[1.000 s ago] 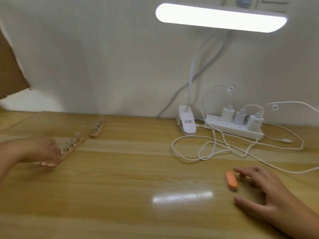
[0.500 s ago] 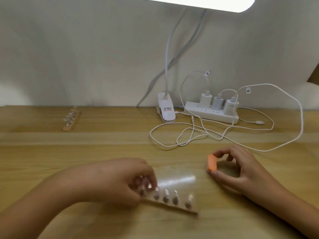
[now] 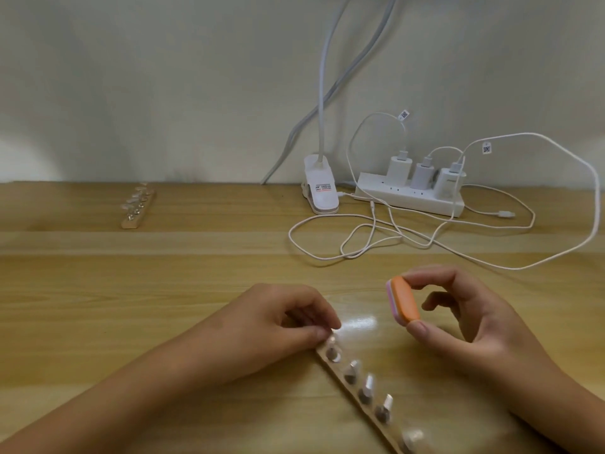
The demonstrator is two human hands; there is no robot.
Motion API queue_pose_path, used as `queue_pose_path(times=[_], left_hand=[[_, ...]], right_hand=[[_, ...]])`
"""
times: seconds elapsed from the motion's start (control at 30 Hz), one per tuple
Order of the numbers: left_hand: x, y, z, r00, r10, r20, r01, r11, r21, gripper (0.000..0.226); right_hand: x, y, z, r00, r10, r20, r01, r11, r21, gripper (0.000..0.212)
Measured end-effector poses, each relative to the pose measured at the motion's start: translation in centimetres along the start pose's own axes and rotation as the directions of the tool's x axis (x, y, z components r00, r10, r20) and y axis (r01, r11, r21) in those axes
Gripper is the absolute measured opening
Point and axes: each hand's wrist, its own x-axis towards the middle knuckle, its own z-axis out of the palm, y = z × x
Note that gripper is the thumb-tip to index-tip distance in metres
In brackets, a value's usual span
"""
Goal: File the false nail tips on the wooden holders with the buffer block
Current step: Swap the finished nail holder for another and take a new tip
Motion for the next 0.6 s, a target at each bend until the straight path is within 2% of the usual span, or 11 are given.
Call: queue_pose_path(times=[0.1,0.17,0.27,0.4,0.47,0.6], left_hand=[[-0.4,0.8,0.8,0.988,0.012,0.157,0.013,0.988,-0.154,0.027],[-0.5,1.0,1.5,0.981,0.042,0.19,-0.025,0.995,-0.092,0.028],[-0.4,1.4,2.4,0.982,0.127,0.138,-0.135,0.99,0.048,0.021],[0.0,1.4,3.2,0.967,0.248,0.051,-0.249,0.968,0.011,0.005],[0.1,1.1,3.3,0.967,0.252,0.03,-0.253,0.967,0.019,0.013],[0.2,0.1,2.9,0.975,0.215,0.054,-0.216,0.976,0.022,0.022]], right_hand=[[-0.2,-0.2,0.2,0.997,-0.075,-0.026,0.076,0.996,0.052,0.043],[-0.3,-0.4,0.3,0.993,-0.115,-0.032,0.116,0.993,0.037,0.043],[-0.5,-0.5,0.4,0.985,-0.173,-0.016,0.173,0.985,-0.007,0.05],[-0.5,-0.7,0.8,0.963,-0.265,0.046,0.269,0.942,-0.203,0.063],[-0.5,-0.8,0.8,0.957,-0.281,0.071,0.29,0.921,-0.261,0.056],[-0.4,-1.2,0.8,0.967,-0.248,0.055,0.254,0.937,-0.24,0.049]])
